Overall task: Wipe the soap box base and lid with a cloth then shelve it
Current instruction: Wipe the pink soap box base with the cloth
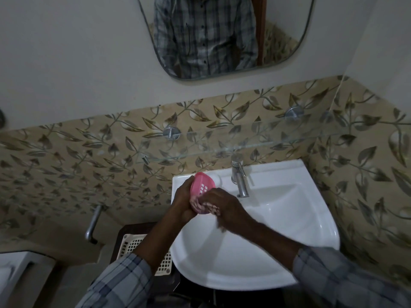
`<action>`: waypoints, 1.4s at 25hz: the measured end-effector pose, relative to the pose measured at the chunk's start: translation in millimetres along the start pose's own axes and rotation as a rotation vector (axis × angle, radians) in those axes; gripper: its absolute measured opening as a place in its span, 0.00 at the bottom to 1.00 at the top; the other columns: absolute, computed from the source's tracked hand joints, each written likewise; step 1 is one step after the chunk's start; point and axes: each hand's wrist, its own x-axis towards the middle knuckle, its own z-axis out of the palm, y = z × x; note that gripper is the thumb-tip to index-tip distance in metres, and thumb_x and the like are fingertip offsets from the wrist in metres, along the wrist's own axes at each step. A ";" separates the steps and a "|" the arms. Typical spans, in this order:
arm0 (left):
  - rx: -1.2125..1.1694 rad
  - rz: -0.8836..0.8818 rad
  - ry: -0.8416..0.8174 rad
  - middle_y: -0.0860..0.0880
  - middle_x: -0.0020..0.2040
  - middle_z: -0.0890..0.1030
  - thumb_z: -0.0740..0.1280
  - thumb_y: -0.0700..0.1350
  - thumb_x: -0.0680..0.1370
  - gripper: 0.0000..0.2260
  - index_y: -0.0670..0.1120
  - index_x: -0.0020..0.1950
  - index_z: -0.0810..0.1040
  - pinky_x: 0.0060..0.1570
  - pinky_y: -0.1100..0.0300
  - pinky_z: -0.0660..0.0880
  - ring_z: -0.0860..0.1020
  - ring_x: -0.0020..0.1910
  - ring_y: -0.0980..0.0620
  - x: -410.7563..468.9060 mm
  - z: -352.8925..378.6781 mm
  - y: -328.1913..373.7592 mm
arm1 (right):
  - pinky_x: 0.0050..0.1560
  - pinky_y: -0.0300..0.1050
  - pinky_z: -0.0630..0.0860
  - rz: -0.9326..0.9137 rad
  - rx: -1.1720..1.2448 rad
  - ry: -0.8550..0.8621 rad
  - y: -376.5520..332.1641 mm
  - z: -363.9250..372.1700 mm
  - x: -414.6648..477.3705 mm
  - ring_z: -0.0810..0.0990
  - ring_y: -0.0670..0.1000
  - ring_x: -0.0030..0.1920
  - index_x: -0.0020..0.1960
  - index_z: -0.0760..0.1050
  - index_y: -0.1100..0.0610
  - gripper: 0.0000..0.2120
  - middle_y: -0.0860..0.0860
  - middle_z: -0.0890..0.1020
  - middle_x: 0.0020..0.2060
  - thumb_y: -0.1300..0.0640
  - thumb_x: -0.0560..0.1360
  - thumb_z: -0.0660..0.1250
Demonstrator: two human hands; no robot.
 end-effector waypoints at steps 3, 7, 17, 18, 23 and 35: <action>-0.045 -0.086 -0.058 0.35 0.62 0.77 0.61 0.57 0.81 0.26 0.38 0.68 0.74 0.58 0.42 0.74 0.78 0.54 0.38 -1.5 1.0 -0.9 | 0.52 0.54 0.81 -0.115 -0.137 -0.060 30.3 -17.7 -2.5 0.84 0.62 0.50 0.52 0.84 0.65 0.21 0.61 0.86 0.48 0.80 0.63 0.69; 0.104 0.305 0.098 0.42 0.61 0.81 0.61 0.59 0.80 0.21 0.49 0.68 0.75 0.51 0.47 0.81 0.82 0.55 0.42 3.9 10.1 -19.3 | 0.42 0.52 0.84 0.644 0.280 0.102 -9.3 12.2 13.7 0.86 0.52 0.40 0.44 0.83 0.53 0.07 0.50 0.87 0.38 0.59 0.68 0.69; -0.001 0.243 0.044 0.38 0.54 0.83 0.62 0.57 0.79 0.24 0.41 0.68 0.75 0.42 0.52 0.82 0.82 0.50 0.41 -2.2 -2.6 -25.2 | 0.48 0.45 0.80 0.341 0.150 -0.136 -6.0 -2.9 -4.9 0.84 0.50 0.46 0.52 0.82 0.58 0.08 0.54 0.86 0.46 0.61 0.73 0.72; 0.041 0.303 0.045 0.38 0.56 0.83 0.61 0.58 0.80 0.24 0.43 0.67 0.77 0.45 0.52 0.82 0.82 0.52 0.41 -3.5 -0.5 -33.2 | 0.46 0.46 0.81 0.469 0.270 -0.037 -9.9 -1.6 -2.0 0.85 0.49 0.44 0.49 0.83 0.58 0.06 0.53 0.87 0.44 0.61 0.73 0.72; 0.432 0.692 0.069 0.34 0.62 0.76 0.54 0.60 0.80 0.30 0.39 0.72 0.69 0.62 0.48 0.76 0.77 0.62 0.41 -4.9 -3.4 -61.1 | 0.33 0.47 0.83 1.066 0.984 0.226 -17.9 -23.2 57.2 0.86 0.57 0.35 0.48 0.81 0.67 0.05 0.63 0.86 0.40 0.69 0.73 0.69; 0.063 0.041 -0.038 0.35 0.68 0.73 0.50 0.77 0.72 0.47 0.39 0.75 0.65 0.62 0.42 0.70 0.76 0.60 0.36 9.3 -28.0 -27.8 | 0.40 0.50 0.81 0.451 0.143 0.060 -11.3 -27.1 21.2 0.82 0.51 0.40 0.48 0.79 0.55 0.18 0.50 0.84 0.41 0.46 0.64 0.76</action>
